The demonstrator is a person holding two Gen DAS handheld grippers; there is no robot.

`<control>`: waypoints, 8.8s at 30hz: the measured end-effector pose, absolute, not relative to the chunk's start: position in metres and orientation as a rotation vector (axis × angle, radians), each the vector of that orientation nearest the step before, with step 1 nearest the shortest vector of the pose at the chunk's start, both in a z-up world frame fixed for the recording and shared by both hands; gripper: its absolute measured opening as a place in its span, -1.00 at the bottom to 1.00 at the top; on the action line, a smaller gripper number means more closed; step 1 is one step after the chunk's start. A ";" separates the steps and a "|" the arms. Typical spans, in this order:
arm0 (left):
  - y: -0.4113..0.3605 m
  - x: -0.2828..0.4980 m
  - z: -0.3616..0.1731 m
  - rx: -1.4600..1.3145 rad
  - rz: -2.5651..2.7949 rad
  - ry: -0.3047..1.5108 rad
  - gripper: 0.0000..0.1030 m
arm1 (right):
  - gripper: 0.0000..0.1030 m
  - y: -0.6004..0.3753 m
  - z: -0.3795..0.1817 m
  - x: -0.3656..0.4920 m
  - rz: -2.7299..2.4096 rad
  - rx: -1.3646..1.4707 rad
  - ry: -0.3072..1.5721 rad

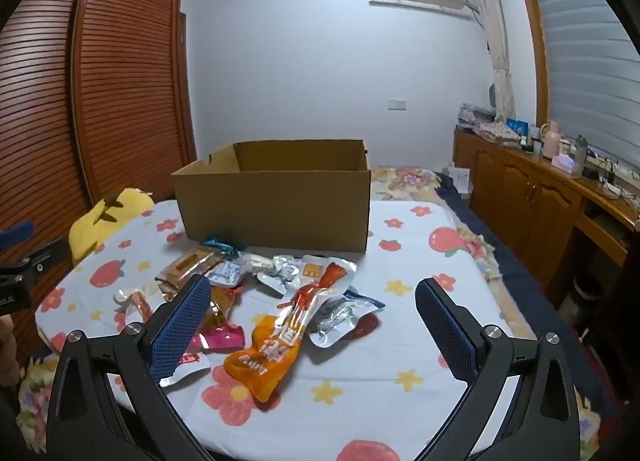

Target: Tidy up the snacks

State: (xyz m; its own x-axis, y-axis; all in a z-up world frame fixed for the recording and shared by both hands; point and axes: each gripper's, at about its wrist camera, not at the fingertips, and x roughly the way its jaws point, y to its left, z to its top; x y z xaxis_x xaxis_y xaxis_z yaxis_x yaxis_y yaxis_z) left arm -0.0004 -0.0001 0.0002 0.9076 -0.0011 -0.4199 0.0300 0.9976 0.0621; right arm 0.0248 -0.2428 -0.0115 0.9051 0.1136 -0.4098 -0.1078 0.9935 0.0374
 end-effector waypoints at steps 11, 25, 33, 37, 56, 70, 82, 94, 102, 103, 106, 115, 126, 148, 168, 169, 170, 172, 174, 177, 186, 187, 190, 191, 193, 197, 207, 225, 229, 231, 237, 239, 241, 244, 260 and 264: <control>0.003 -0.001 -0.003 0.066 -0.016 0.429 1.00 | 1.00 -0.245 -0.015 0.028 0.108 0.009 0.437; 0.000 0.000 0.006 0.060 -0.013 0.427 1.00 | 1.00 -0.244 -0.013 0.027 0.105 0.009 0.431; 0.002 0.000 0.010 0.052 -0.011 0.421 1.00 | 1.00 -0.246 -0.011 0.024 0.102 0.008 0.431; 0.003 -0.002 0.008 0.046 -0.010 0.415 1.00 | 1.00 -0.246 -0.011 0.024 0.102 0.009 0.431; 0.002 -0.002 0.007 0.044 -0.013 0.415 1.00 | 1.00 -0.245 -0.012 0.024 0.102 0.008 0.434; 0.002 -0.002 0.007 0.044 -0.013 0.413 1.00 | 1.00 -0.245 -0.012 0.023 0.102 0.009 0.435; 0.002 -0.002 0.007 0.043 -0.013 0.413 1.00 | 1.00 -0.245 -0.012 0.023 0.101 0.008 0.434; -0.003 -0.002 0.005 0.043 -0.015 0.420 1.00 | 1.00 -0.246 -0.012 0.023 0.102 0.008 0.436; -0.004 0.016 -0.019 0.034 -0.022 0.485 1.00 | 1.00 -0.248 -0.022 0.027 0.115 0.010 0.465; -0.003 0.019 -0.023 0.032 -0.026 0.497 1.00 | 1.00 -0.248 -0.025 0.028 0.117 0.008 0.471; -0.004 0.026 -0.034 0.022 -0.042 0.535 1.00 | 1.00 -0.247 -0.034 0.036 0.137 0.006 0.503; -0.003 0.042 -0.065 0.005 -0.062 0.638 1.00 | 0.80 -0.242 -0.059 0.064 0.214 0.006 0.608; -0.003 0.048 -0.080 -0.009 -0.083 0.696 1.00 | 0.18 -0.238 -0.073 0.097 0.306 0.012 0.712; -0.014 0.072 -0.098 -0.067 -0.136 0.792 0.98 | -0.39 -0.226 -0.096 0.139 0.316 -0.023 0.810; -0.005 0.093 -0.102 -0.029 -0.048 0.867 0.95 | -0.37 -0.220 -0.098 0.134 0.280 -0.065 0.787; 0.000 0.093 -0.103 -0.035 -0.054 0.876 0.95 | -0.37 -0.220 -0.098 0.134 0.280 -0.065 0.787; 0.004 0.092 -0.103 -0.038 -0.058 0.881 0.95 | -0.37 -0.220 -0.098 0.134 0.280 -0.064 0.787; 0.010 0.090 -0.102 -0.042 -0.059 0.884 0.94 | -0.36 -0.220 -0.098 0.134 0.280 -0.065 0.787; 0.014 0.088 -0.102 -0.044 -0.060 0.888 0.94 | -0.36 -0.220 -0.098 0.135 0.280 -0.065 0.787; 0.020 0.087 -0.102 -0.058 -0.075 0.896 0.81 | -0.36 -0.220 -0.098 0.134 0.279 -0.065 0.787; 0.028 0.106 -0.102 -0.135 -0.115 0.923 0.35 | -0.34 -0.220 -0.098 0.135 0.280 -0.065 0.786; 0.029 0.108 -0.102 -0.144 -0.115 0.923 0.31 | -0.34 -0.220 -0.098 0.135 0.281 -0.065 0.787; 0.032 0.113 -0.102 -0.154 -0.106 0.922 0.13 | -0.34 -0.220 -0.098 0.134 0.281 -0.064 0.787; 0.031 0.114 -0.101 -0.150 -0.102 0.920 0.03 | -0.34 -0.220 -0.098 0.134 0.281 -0.063 0.787; 0.032 0.114 -0.102 -0.158 -0.113 0.913 -0.10 | -0.34 -0.220 -0.098 0.134 0.283 -0.062 0.786; 0.033 0.110 -0.102 -0.167 -0.130 0.895 -0.21 | -0.34 -0.220 -0.098 0.134 0.282 -0.062 0.786; 0.028 0.104 -0.096 -0.132 -0.174 0.865 -0.26 | -0.34 -0.220 -0.098 0.134 0.283 -0.061 0.786; 0.014 0.131 -0.103 -0.014 -0.170 0.941 0.09 | -0.34 -0.220 -0.098 0.134 0.282 -0.063 0.786; 0.013 0.136 -0.103 -0.008 -0.174 0.943 0.04 | -0.34 -0.220 -0.098 0.134 0.282 -0.064 0.786; 0.012 0.133 -0.101 0.016 -0.188 0.928 -0.24 | -0.34 -0.220 -0.098 0.134 0.282 -0.064 0.786; 0.013 0.123 -0.095 0.017 -0.221 0.893 -0.33 | -0.33 -0.220 -0.098 0.134 0.283 -0.069 0.784; 0.015 0.118 -0.092 -0.003 -0.234 0.886 -0.33 | -0.46 -0.220 -0.097 0.134 0.288 -0.071 0.783; 0.017 0.113 -0.089 -0.012 -0.236 0.866 -0.33 | -0.61 -0.220 -0.095 0.134 0.312 -0.062 0.781; 0.020 0.103 -0.081 -0.030 -0.236 0.818 -0.32 | -0.63 -0.218 -0.091 0.128 0.328 -0.078 0.758; 0.023 0.086 -0.027 -0.075 -0.247 0.611 -0.32 | -0.77 -0.225 -0.052 0.106 0.357 -0.054 0.639; 0.018 0.090 -0.009 -0.080 -0.271 0.573 -0.32 | -0.77 -0.228 -0.032 0.103 0.368 -0.055 0.602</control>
